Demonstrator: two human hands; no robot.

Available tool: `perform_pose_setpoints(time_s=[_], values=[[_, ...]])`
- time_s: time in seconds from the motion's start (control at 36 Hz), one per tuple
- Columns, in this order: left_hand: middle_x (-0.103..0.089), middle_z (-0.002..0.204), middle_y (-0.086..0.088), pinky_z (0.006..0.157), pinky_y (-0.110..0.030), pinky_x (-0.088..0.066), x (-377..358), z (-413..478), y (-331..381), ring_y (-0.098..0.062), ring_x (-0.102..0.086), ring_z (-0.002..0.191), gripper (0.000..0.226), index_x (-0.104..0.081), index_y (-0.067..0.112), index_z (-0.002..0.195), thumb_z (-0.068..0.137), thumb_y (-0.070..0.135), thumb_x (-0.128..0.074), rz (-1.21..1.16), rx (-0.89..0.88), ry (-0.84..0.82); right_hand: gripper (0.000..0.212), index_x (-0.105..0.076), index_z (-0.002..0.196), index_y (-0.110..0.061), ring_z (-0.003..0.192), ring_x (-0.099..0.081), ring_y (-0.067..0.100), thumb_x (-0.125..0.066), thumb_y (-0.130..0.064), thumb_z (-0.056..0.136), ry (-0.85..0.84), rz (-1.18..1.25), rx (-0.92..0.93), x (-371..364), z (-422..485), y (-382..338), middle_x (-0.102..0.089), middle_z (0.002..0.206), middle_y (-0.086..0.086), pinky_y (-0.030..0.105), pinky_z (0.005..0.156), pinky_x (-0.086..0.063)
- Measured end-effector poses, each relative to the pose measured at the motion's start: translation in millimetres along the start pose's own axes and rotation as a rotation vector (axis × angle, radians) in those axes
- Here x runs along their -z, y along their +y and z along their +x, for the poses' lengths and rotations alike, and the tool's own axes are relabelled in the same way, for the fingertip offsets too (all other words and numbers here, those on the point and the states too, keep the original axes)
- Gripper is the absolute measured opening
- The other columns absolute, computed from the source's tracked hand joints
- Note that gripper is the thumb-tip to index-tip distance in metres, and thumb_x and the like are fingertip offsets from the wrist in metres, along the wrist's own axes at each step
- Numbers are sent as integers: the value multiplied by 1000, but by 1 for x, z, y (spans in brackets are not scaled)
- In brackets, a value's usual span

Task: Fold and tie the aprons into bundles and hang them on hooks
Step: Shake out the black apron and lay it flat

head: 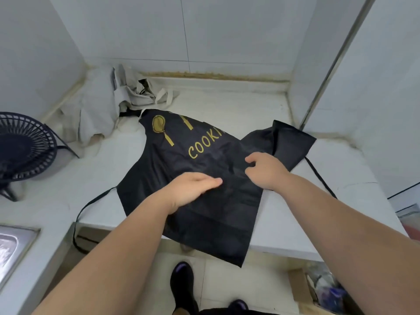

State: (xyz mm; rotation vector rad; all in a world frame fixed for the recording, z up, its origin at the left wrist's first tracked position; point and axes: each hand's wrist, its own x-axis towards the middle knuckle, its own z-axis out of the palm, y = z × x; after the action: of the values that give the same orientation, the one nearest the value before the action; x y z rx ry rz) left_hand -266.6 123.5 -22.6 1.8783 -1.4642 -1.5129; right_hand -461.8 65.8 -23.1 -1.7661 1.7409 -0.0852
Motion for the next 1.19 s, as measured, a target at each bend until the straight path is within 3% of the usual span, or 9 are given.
perform_pose_setpoints(time_s=[0.14,0.36,0.5,0.67,0.89,0.97,1.08,1.14,1.19], values=[[-60,120,7,88,-22,-35,31,7,-7,-8,-51,105,35,-60,20,127,95,32,-57,11,-27,298,43,-48,136,-18,126,-46,21,-46,-19,93,95,80,122,-1,12,-31,-51,137,-1,37,107,-36],[-57,131,1,92,-21,-33,94,24,-27,-12,-51,112,38,-55,17,132,96,26,-54,-10,-27,513,38,-51,133,-15,122,-49,18,-46,-17,95,80,192,187,-16,44,-91,-55,131,2,22,95,-34],[-43,146,-4,96,-28,-35,133,63,-37,-23,-45,129,53,-39,18,144,95,28,-55,-42,31,561,41,-48,135,-13,118,-51,20,-46,-14,94,67,236,155,-24,72,-126,-55,130,3,27,99,-39],[-32,150,-11,89,-30,-34,160,123,-51,-31,-39,131,66,-23,13,150,93,28,-55,-62,146,469,40,-49,134,-16,105,-55,18,-45,-15,94,82,269,80,-33,116,-152,-56,127,0,28,90,-45],[-67,111,-10,71,-28,-53,164,163,-50,-25,-66,95,32,-58,5,118,89,16,-62,-608,240,309,45,-45,136,-20,107,-48,10,-52,-20,92,98,384,44,-52,138,-163,-51,135,-3,21,90,-35],[-72,101,-9,81,-34,-56,160,154,-37,-24,-69,95,17,-64,13,107,93,7,-55,-700,84,126,62,-40,141,-24,125,-47,13,-66,-24,85,37,538,74,-56,138,-164,-46,137,-3,32,106,-40],[-73,93,3,77,-25,-53,156,130,-11,-11,-68,85,30,-66,23,103,99,14,-38,-768,-79,-185,100,-22,149,-29,128,-42,6,-82,-32,69,-99,589,178,-52,129,-163,-41,139,-14,28,110,-34],[-69,82,9,71,-23,-47,153,121,-2,-7,-61,76,37,-69,28,84,93,15,-36,-689,-138,-239,97,-24,148,-28,128,-44,9,-80,-25,69,-33,572,206,-48,122,-160,-44,141,-8,29,109,-35],[-67,92,6,73,-24,-45,149,112,4,-9,-58,86,31,-69,22,92,80,14,-41,-583,-187,-193,70,-39,140,-22,119,-53,15,-65,-5,77,95,565,220,-42,115,-157,-56,128,-3,29,104,-40]])
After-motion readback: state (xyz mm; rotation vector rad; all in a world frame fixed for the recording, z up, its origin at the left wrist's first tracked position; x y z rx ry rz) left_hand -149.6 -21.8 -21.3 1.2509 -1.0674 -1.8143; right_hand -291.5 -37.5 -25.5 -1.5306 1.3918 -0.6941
